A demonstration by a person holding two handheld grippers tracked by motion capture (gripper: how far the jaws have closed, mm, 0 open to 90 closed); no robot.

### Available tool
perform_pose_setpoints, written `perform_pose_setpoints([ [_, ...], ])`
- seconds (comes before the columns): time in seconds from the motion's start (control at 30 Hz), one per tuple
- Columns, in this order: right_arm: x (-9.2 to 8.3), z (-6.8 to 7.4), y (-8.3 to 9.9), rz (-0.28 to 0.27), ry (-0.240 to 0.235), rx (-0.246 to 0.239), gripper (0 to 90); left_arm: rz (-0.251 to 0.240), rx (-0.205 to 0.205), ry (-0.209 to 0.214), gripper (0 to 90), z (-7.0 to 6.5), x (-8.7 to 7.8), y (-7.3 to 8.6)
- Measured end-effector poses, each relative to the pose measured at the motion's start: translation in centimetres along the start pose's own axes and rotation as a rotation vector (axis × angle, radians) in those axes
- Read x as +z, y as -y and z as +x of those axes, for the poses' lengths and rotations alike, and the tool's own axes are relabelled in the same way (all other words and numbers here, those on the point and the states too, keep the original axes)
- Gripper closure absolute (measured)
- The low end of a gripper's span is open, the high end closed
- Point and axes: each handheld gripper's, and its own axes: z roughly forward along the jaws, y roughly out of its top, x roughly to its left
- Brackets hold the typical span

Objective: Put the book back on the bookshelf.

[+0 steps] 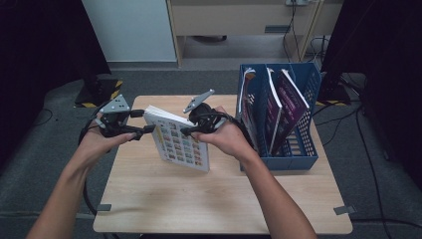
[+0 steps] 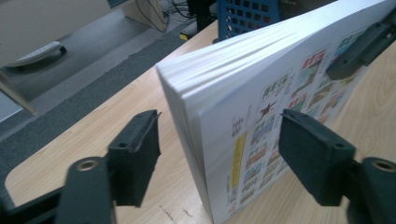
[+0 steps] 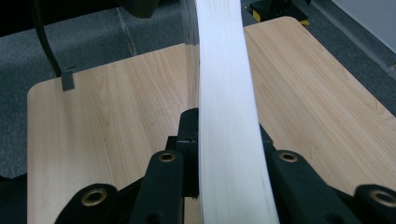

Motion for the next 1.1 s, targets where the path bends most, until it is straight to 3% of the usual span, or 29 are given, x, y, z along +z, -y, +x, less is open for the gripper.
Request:
perform_pose_setpoints([
  [0.07, -0.2, 0.0, 0.1, -0.003, 0.005, 0.001, 74.1, -0.009, 0.002, -0.012, 22.6, -0.1, -0.1, 0.3],
  [0.27, -1.2, 0.0, 0.4, -0.001, 0.004, -0.01, 74.1, 0.03, 0.04, -0.044, 10.1, -0.7, 0.4, 1.0],
  [0.37, -1.6, 0.1, 0.6, -0.004, 0.002, -0.01, 74.1, 0.038, 0.036, -0.035, 7.9, -1.0, 0.9, 1.2],
  [0.63, -3.1, -0.3, 1.6, -0.021, -0.003, 0.005, 74.1, 0.036, 0.017, -0.03, 7.4, -1.2, 1.7, 2.2],
  [1.1, -5.7, -0.4, 2.5, -0.051, -0.006, 0.009, 74.1, 0.076, -0.015, -0.032, 5.4, -1.2, 4.0, 5.1],
])
